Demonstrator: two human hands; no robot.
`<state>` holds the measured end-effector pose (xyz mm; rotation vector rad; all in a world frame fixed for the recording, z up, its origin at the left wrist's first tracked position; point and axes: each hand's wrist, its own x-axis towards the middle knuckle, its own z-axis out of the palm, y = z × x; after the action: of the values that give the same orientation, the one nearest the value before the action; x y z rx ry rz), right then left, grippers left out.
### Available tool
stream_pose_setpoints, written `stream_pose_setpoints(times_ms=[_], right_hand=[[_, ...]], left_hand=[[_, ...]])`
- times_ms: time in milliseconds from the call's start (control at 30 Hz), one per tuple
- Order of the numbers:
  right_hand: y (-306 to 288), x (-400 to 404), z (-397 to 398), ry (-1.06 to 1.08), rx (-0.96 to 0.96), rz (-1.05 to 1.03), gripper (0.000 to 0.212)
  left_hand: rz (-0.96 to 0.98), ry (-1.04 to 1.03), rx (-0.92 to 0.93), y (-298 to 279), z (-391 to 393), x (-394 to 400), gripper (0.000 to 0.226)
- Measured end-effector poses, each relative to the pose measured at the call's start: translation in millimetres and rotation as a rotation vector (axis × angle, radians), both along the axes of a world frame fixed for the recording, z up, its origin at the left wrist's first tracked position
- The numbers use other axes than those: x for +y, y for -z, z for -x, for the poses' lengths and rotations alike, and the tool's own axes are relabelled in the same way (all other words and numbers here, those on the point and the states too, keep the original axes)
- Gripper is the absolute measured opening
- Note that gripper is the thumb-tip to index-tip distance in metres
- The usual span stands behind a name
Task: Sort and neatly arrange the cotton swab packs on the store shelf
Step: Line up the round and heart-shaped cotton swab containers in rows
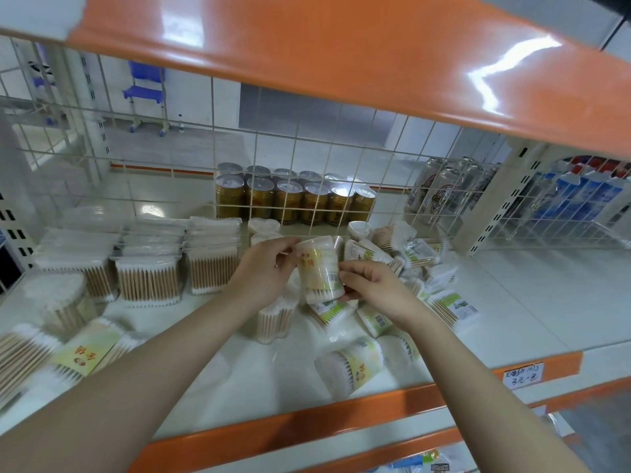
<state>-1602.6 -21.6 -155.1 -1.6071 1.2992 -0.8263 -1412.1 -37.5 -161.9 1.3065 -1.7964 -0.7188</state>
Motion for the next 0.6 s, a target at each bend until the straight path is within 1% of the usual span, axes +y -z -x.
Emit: stream_pose_setpoints(times_ms=[300,367,467,600], right_hand=[[-3.1,5.3,4.1,-0.046,0.049,0.049,0.019],[-2.5,5.5,3.6,-0.041,0.053,0.054,0.024],[0.0,4.2,1.7,-0.022,0.071,0.074,0.037],[4.4,0.4,-1.1,0.019,0.103,0.118,0.038]], left_hand=[[-0.012,-0.009,0.012,-3.3,2.6,-1.2,0.036],[-0.011,-0.013,0.02,-5.0,3.7,-0.2,0.036],[-0.007,-0.018,0.048,-6.6,5.9,3.8,0.037],[0.001,0.012,0.083,-6.9,9.0,7.7,0.034]])
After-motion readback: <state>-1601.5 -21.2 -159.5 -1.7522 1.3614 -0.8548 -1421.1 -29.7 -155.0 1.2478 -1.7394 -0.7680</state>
